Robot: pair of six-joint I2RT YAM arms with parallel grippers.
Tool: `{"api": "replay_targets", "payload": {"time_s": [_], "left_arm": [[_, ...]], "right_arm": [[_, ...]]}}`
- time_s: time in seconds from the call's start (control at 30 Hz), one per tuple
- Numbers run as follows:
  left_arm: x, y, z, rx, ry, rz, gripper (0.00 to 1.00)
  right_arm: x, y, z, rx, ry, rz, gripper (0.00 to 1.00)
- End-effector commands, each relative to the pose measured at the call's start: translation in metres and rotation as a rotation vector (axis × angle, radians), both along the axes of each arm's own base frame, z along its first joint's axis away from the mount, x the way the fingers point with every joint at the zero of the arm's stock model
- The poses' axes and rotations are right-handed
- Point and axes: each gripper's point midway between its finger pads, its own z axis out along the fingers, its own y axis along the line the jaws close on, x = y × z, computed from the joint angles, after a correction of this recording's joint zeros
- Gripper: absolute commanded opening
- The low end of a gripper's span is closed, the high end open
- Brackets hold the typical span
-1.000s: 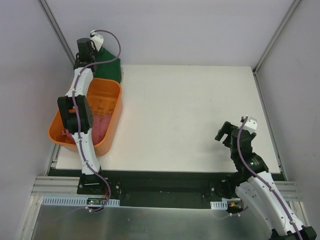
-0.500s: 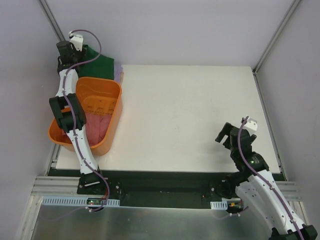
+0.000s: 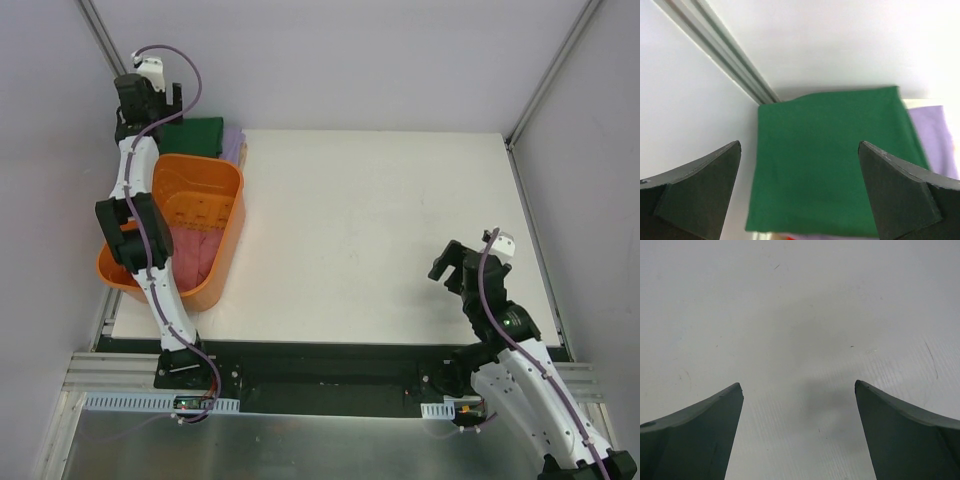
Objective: Fold and stack the t-shirts
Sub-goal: Put the neatly folded tshirt into the corner of the board with the left arm
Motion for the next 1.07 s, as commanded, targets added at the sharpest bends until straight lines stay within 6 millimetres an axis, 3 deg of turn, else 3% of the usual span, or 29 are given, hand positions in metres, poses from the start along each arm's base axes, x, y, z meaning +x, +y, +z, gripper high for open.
{"api": "replay_targets", "payload": {"time_s": [0.0, 0.13, 0.23, 0.33, 0.47, 0.6, 0.77, 0.9, 1.03], "left_arm": [[-0.043, -0.090, 0.111, -0.099, -0.179, -0.090, 0.99], [-0.099, -0.211, 0.131, -0.272, -0.135, -0.326, 0.99], [-0.147, -0.280, 0.138, -0.366, -0.120, -0.406, 0.99], [-0.199, -0.325, 0.108, -0.487, -0.037, -0.415, 0.99], [-0.271, -0.384, 0.032, -0.539, 0.152, -0.480, 0.99], [-0.340, -0.390, -0.057, -0.476, 0.293, -0.405, 0.99], [-0.411, -0.378, -0.132, -0.498, 0.429, -0.389, 0.99], [-0.429, -0.358, -0.148, -0.502, 0.416, -0.366, 0.99], [-0.432, -0.350, -0.137, -0.543, 0.358, -0.379, 0.99]], "right_arm": [[0.008, 0.012, 0.015, 0.046, -0.075, 0.055, 0.96], [0.010, 0.012, 0.011, 0.013, -0.086, 0.079, 0.96], [0.008, 0.017, 0.007, 0.022, -0.062, 0.107, 0.96], [0.004, 0.018, 0.008, 0.022, -0.039, 0.120, 0.96], [-0.004, 0.014, 0.005, 0.017, -0.006, 0.108, 0.96], [-0.004, 0.016, 0.006, 0.026, -0.033, 0.122, 0.96], [-0.003, 0.011, 0.005, 0.007, -0.044, 0.103, 0.96], [-0.003, 0.010, 0.003, 0.005, -0.048, 0.104, 0.96], [-0.001, 0.013, 0.008, 0.018, -0.080, 0.112, 0.96]]}}
